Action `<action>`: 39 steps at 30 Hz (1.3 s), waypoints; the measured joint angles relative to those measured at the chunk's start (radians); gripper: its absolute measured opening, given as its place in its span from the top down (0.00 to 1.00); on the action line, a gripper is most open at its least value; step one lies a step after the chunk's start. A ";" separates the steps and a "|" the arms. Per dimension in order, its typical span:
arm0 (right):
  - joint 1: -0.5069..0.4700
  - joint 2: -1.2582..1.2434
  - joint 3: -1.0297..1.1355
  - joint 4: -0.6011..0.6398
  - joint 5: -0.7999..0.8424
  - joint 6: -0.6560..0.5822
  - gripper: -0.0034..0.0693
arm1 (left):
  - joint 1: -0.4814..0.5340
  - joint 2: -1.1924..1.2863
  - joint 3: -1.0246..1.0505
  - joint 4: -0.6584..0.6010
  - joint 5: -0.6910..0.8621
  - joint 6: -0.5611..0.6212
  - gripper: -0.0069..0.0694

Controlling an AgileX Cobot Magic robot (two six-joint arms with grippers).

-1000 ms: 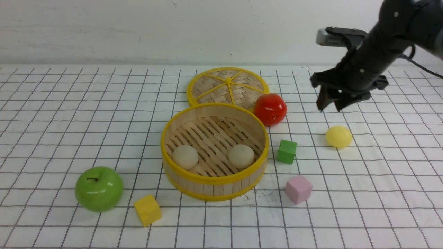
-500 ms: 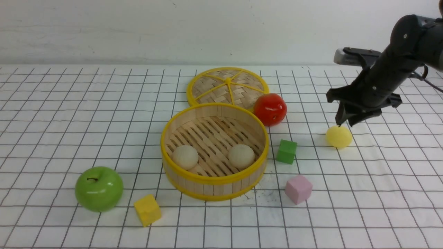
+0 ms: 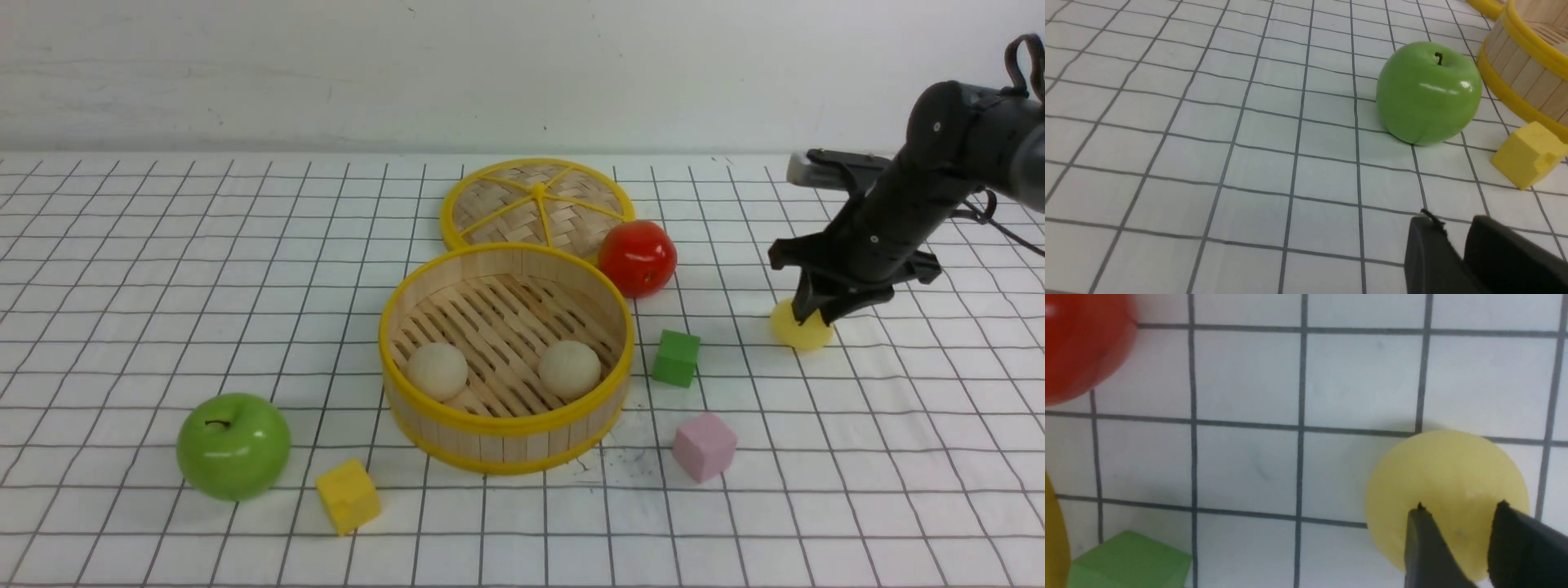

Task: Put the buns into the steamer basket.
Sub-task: Use the right arm to grab a steamed stuffed bun, then use the right arm to put the steamed stuffed bun into the steamer

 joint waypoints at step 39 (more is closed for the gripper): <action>0.391 -0.038 -0.002 0.525 -0.270 -0.341 0.93 | 0.000 0.000 0.000 0.000 0.000 0.000 0.68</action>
